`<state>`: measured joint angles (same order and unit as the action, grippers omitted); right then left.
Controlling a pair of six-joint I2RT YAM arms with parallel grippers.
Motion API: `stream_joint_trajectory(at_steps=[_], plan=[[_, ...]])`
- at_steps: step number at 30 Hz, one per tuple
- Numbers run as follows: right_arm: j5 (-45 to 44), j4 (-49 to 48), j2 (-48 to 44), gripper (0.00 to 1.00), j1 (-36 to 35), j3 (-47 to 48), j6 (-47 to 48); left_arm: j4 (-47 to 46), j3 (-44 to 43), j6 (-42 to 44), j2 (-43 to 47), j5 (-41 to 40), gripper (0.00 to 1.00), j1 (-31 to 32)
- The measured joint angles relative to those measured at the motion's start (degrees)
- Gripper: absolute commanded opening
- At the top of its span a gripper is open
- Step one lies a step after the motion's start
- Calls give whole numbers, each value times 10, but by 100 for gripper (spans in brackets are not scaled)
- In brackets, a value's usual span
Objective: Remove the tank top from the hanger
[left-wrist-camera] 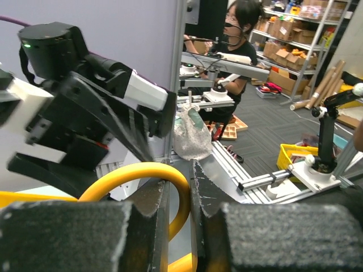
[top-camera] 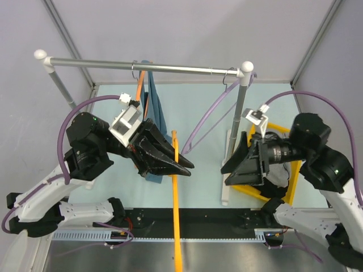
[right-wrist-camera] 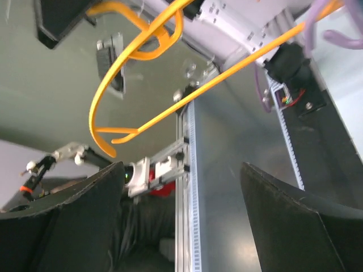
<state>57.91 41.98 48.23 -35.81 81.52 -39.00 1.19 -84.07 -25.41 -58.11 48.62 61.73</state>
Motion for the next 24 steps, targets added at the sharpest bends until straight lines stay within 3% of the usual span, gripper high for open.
stream_joint_trajectory(at_steps=[2,6,9,11,13,15,24], plan=[[-52,-10,17,86,-83,4,-3,6,0,3,0,-13,0,0],[-221,-9,79,88,-346,49,7,29,0,15,0,-44,0,0],[-347,-21,143,81,-482,105,21,43,0,24,0,-67,0,0],[-397,-33,158,78,-514,109,23,50,0,30,0,-72,0,0],[-433,-41,158,65,-520,107,21,56,0,30,0,-75,0,0],[-457,-55,154,60,-521,104,16,56,0,30,0,-78,0,0],[-483,-164,136,62,-522,8,-37,56,0,42,12,-103,0,0]])
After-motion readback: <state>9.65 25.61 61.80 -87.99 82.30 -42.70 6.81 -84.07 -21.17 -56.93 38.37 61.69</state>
